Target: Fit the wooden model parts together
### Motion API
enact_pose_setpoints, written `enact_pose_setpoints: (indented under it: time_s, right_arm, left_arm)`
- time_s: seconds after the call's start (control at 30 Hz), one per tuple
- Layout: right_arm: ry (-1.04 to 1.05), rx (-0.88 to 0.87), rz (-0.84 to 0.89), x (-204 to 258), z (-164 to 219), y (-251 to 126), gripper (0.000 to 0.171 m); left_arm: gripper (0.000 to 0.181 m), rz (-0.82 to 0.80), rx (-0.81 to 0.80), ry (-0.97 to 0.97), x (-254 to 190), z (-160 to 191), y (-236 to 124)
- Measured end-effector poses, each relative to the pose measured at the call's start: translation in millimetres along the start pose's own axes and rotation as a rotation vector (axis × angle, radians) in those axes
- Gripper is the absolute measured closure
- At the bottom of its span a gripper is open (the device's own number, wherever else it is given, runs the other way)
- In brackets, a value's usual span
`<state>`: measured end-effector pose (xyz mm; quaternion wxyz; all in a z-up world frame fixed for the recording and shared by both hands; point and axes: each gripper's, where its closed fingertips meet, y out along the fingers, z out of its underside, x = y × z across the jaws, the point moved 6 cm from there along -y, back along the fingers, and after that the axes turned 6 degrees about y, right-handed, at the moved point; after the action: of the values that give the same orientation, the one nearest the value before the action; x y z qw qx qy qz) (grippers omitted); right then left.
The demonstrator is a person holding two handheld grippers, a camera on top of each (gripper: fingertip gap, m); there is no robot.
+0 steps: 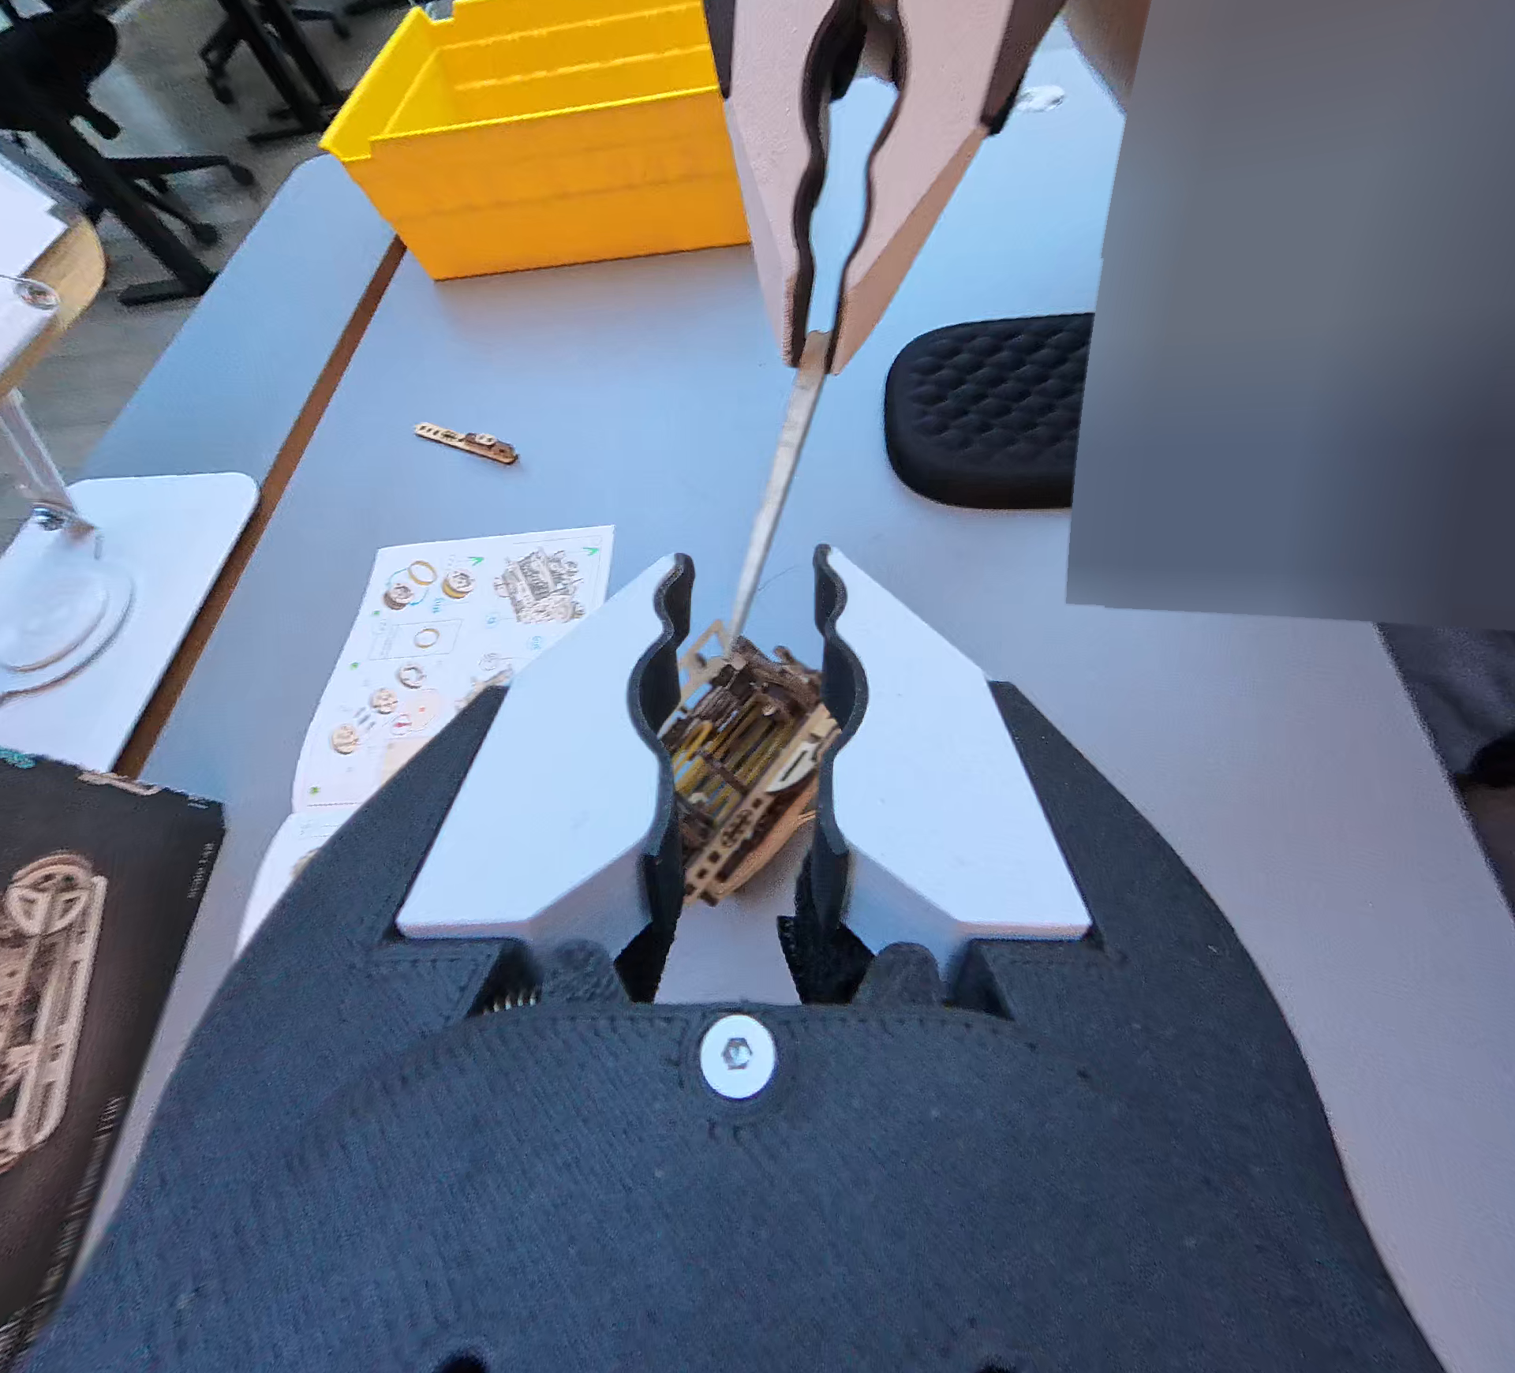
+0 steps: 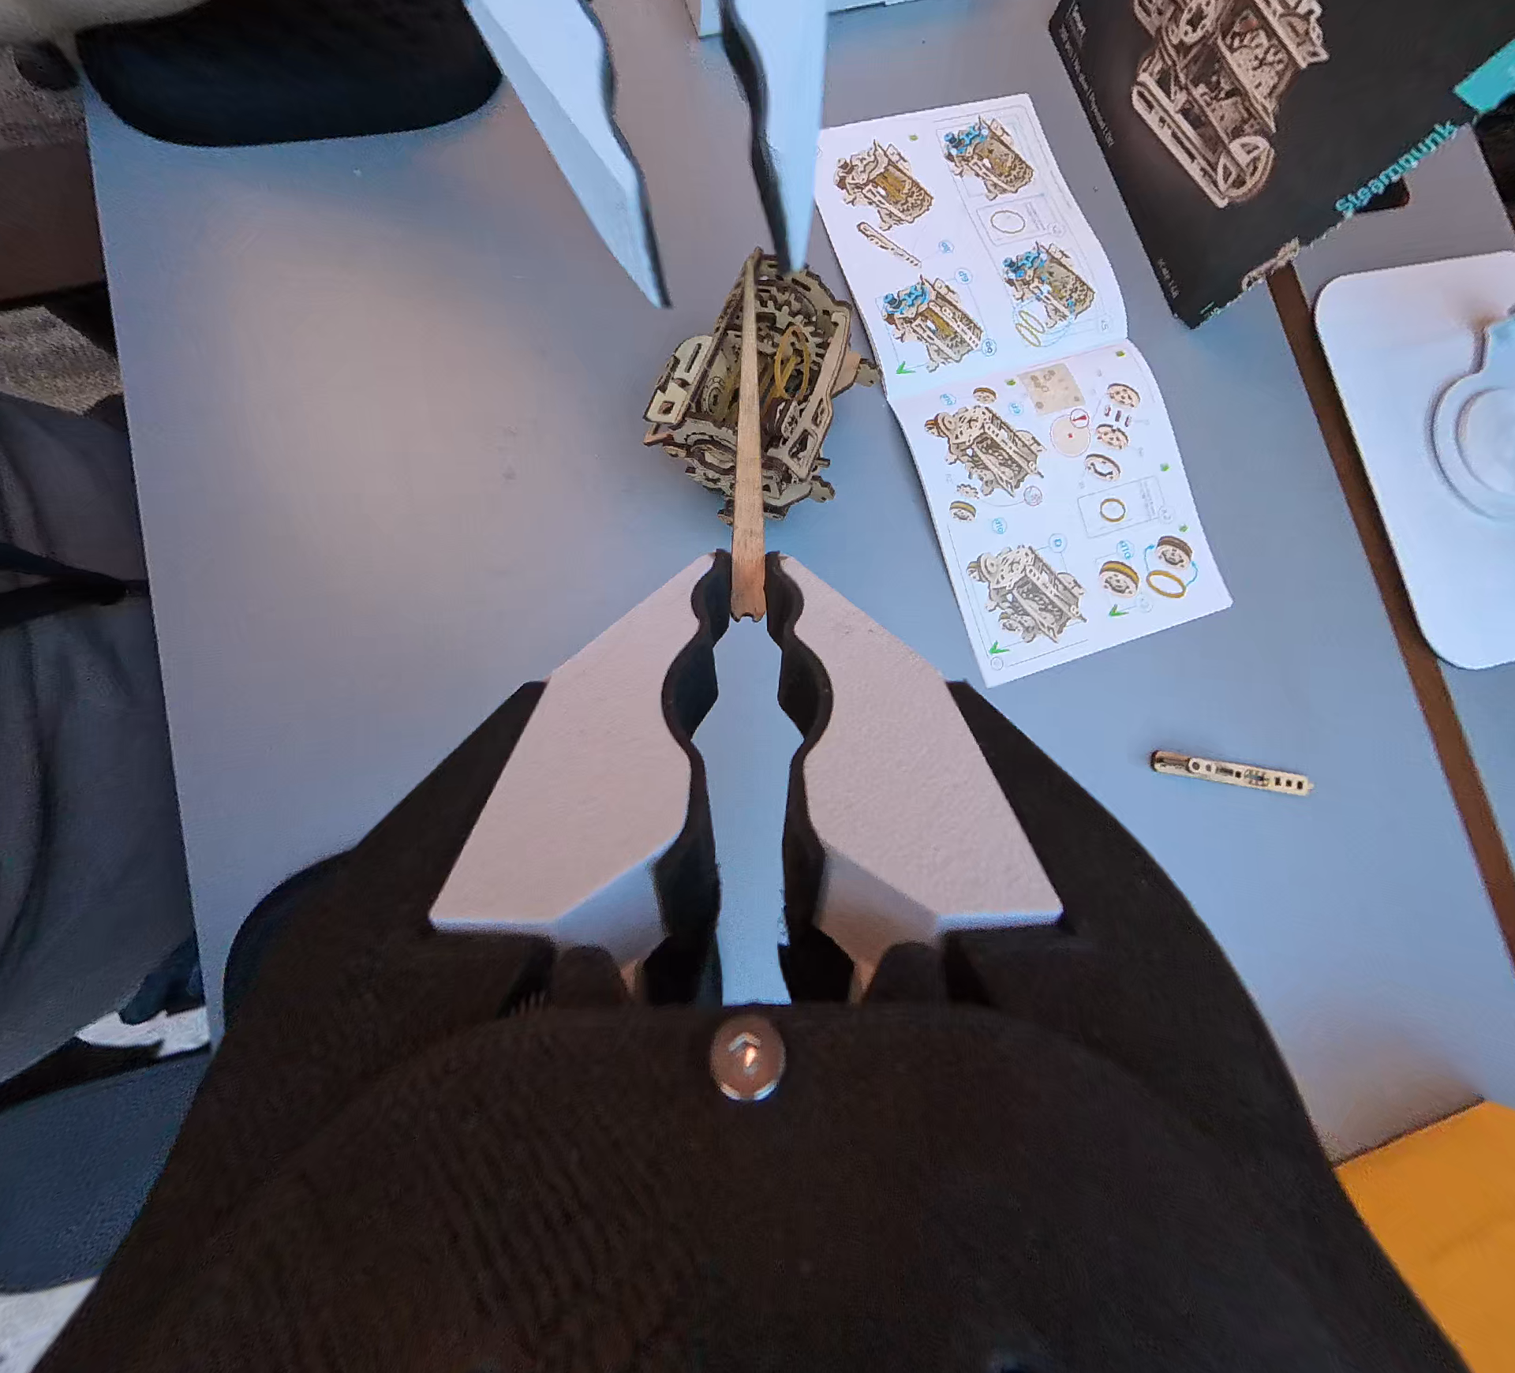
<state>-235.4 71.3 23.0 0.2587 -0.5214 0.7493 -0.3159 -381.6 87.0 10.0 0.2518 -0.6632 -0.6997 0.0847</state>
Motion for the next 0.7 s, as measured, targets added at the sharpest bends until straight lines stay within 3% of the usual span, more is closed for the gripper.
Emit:
enact_pose_setpoints:
  time_s: [0.3, 0.5, 0.53, 0.63, 0.7]
  right_arm:
    - [-0.064, 0.041, 0.018, 0, -20, 1, 0.164]
    - [-0.091, -0.008, 0.062, -6, -26, -2, 0.164]
    - [-0.123, -0.075, 0.07, -8, -31, -7, 0.163]
    - [-0.273, -0.456, 0.116, -25, -47, -43, 0.129]
    - [-0.258, -0.743, 0.109, -53, -56, -80, 0.114]
  left_arm:
    - [0.174, -0.039, 0.058, 0.131, 5, 9, 6]
    - [0.179, -0.037, 0.028, 0.158, 7, 9, 3]
    - [0.179, -0.054, 0.005, 0.159, 9, 7, 1]
    - [0.179, -0.107, -0.056, 0.173, 17, -1, -7]
    - [0.179, -0.129, -0.062, 0.205, 29, -13, -14]
